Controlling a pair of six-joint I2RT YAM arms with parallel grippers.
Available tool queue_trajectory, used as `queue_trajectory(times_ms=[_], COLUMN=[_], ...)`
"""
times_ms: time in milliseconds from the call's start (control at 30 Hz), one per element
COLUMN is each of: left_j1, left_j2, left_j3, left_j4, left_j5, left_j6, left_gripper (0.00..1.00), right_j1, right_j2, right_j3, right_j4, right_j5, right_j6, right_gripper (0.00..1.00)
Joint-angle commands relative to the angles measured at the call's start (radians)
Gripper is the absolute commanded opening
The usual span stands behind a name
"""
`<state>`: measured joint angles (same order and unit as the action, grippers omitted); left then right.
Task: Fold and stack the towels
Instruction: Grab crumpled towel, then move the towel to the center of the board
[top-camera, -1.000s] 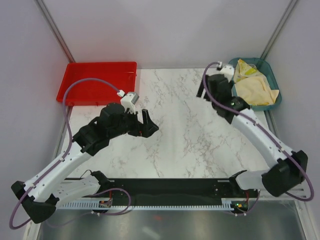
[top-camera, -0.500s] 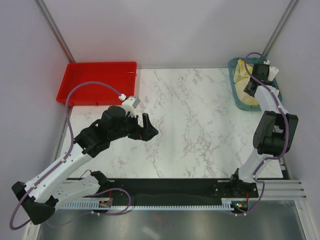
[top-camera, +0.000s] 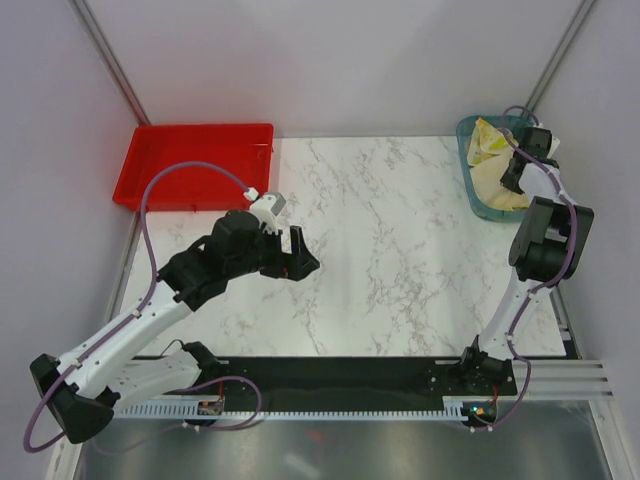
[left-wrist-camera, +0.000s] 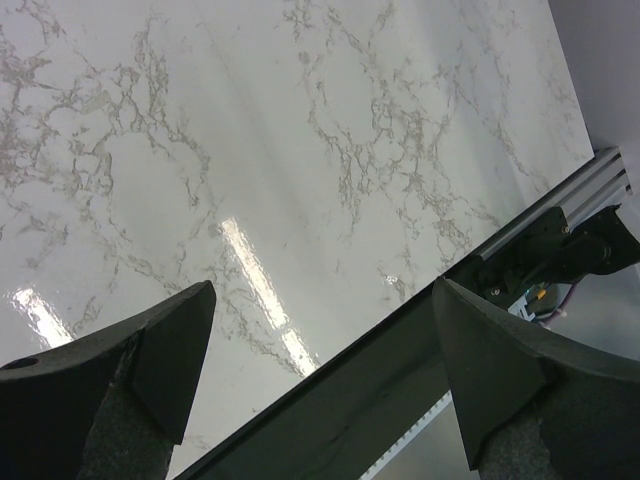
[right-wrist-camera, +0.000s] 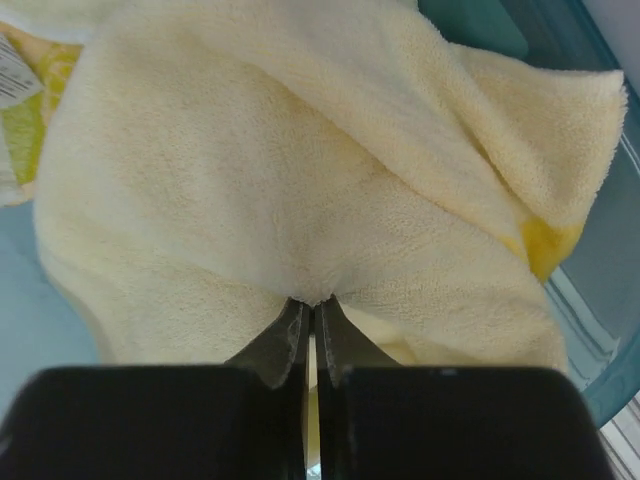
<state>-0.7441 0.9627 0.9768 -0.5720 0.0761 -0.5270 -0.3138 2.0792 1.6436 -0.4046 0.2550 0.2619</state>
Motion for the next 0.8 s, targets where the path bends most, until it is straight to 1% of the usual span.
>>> queue_trajectory(times_ms=[0, 67, 133, 167, 200, 233, 267, 300, 367, 400, 433, 467, 500, 533, 600, 633, 667, 700, 733, 767], left_j1=[-0.005, -0.005, -0.005, -0.005, -0.005, -0.005, -0.001, -0.001, 0.015, 0.022, 0.032, 0.037, 0.046, 0.060, 0.077, 0.093, 0.101, 0.110, 0.118, 0.132], left_j2=[-0.001, -0.001, -0.002, -0.004, -0.002, 0.001, 0.007, 0.013, 0.030, 0.033, 0.034, 0.027, 0.019, 0.012, -0.002, -0.007, -0.010, -0.016, -0.024, -0.025], left_j3=[0.016, 0.025, 0.043, 0.049, 0.060, 0.083, 0.097, 0.112, 0.169, 0.207, 0.223, 0.232, 0.241, 0.243, 0.238, 0.232, 0.220, 0.186, 0.166, 0.143], left_j4=[0.040, 0.040, 0.040, 0.038, 0.038, 0.040, 0.035, 0.031, 0.011, -0.015, -0.026, -0.032, -0.040, -0.042, -0.049, -0.063, -0.069, -0.072, -0.074, -0.074], left_j5=[-0.029, -0.024, -0.030, -0.041, -0.067, -0.073, -0.109, -0.137, -0.137, -0.131, -0.134, -0.134, -0.136, -0.136, -0.124, -0.121, -0.119, -0.108, -0.102, -0.093], left_j6=[-0.022, -0.019, -0.008, -0.004, 0.002, 0.007, 0.012, 0.013, 0.012, 0.009, 0.009, 0.007, 0.007, 0.009, 0.007, 0.007, 0.001, -0.010, -0.019, -0.027], left_gripper=[0.97, 0.97, 0.97, 0.97, 0.97, 0.97, 0.97, 0.97, 0.97, 0.96, 0.96, 0.95, 0.95, 0.96, 0.96, 0.96, 0.96, 0.96, 0.96, 0.96], right_j1=[0.002, 0.007, 0.041, 0.057, 0.094, 0.114, 0.157, 0.177, 0.240, 0.255, 0.269, 0.298, 0.309, 0.335, 0.402, 0.433, 0.505, 0.537, 0.568, 0.599], right_j2=[-0.019, -0.071, -0.131, -0.195, -0.229, -0.264, -0.330, -0.361, -0.467, -0.505, -0.581, -0.619, -0.654, -0.707, -0.748, -0.778, -0.788, -0.795, -0.804, -0.809], right_j3=[0.090, 0.113, 0.140, 0.157, 0.174, 0.185, 0.208, 0.212, 0.193, 0.174, 0.132, 0.107, 0.078, 0.015, -0.057, -0.155, -0.203, -0.255, -0.368, -0.424], right_j4=[0.027, 0.007, -0.043, -0.078, -0.153, -0.184, -0.241, -0.269, -0.331, -0.339, -0.345, -0.352, -0.344, -0.335, -0.330, -0.310, -0.298, -0.281, -0.260, -0.219], right_j5=[-0.074, -0.114, -0.105, -0.091, -0.067, -0.077, -0.142, -0.167, -0.198, -0.244, -0.253, -0.278, -0.348, -0.373, -0.417, -0.480, -0.477, -0.477, -0.493, -0.508], right_j6=[-0.030, -0.007, 0.010, 0.029, 0.048, 0.060, 0.075, 0.080, 0.114, 0.125, 0.144, 0.177, 0.189, 0.203, 0.246, 0.246, 0.249, 0.258, 0.255, 0.252], right_gripper=[0.00, 0.00, 0.00, 0.00, 0.00, 0.00, 0.00, 0.00, 0.00, 0.00, 0.00, 0.00, 0.00, 0.00, 0.00, 0.00, 0.00, 0.00, 0.00, 0.00])
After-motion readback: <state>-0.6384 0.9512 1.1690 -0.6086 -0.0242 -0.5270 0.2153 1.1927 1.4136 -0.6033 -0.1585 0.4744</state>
